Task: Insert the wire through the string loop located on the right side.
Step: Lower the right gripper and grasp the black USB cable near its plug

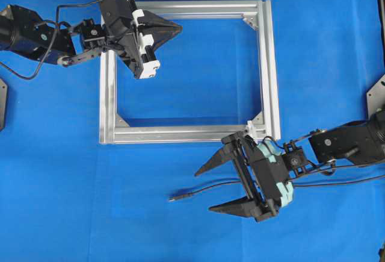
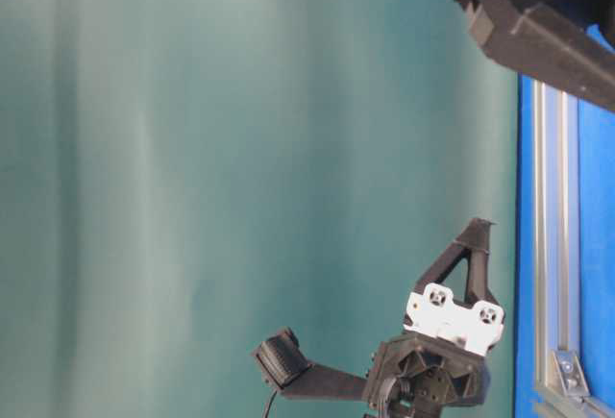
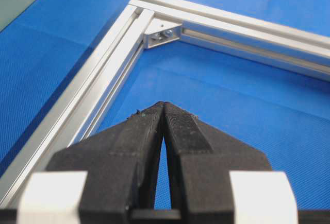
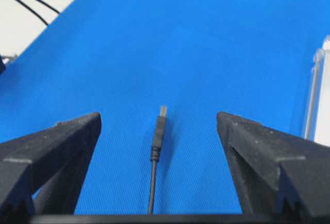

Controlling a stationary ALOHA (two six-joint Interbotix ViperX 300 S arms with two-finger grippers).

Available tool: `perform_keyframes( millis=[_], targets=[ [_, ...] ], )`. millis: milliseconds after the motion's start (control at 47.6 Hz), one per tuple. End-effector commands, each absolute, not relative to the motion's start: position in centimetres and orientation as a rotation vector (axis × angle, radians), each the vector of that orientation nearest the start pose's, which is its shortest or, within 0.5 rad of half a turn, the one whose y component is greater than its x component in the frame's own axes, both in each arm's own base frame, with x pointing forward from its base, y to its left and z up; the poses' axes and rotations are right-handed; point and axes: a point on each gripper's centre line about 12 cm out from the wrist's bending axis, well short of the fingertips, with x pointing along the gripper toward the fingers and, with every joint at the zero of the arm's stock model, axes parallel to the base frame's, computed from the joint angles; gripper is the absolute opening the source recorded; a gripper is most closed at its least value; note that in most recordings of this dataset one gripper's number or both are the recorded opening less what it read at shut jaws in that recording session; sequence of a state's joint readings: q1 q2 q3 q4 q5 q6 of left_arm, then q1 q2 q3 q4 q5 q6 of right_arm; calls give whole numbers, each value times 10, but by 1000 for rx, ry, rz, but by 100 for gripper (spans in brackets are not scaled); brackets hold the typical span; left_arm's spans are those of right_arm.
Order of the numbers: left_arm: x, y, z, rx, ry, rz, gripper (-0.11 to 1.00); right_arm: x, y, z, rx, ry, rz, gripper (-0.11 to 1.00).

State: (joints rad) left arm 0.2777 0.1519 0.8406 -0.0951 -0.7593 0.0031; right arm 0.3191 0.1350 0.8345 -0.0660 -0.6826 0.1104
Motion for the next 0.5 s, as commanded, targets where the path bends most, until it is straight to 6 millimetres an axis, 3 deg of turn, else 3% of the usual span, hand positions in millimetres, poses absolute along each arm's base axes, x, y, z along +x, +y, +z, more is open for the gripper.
perform_keyframes(
  millis=[0, 483],
  targets=[
    [369, 112, 152, -83, 177, 345, 0, 365, 125, 141, 43, 288, 330, 85],
    [369, 112, 151, -83, 178, 345, 0, 373, 132, 81, 117, 434, 235, 85]
  ],
)
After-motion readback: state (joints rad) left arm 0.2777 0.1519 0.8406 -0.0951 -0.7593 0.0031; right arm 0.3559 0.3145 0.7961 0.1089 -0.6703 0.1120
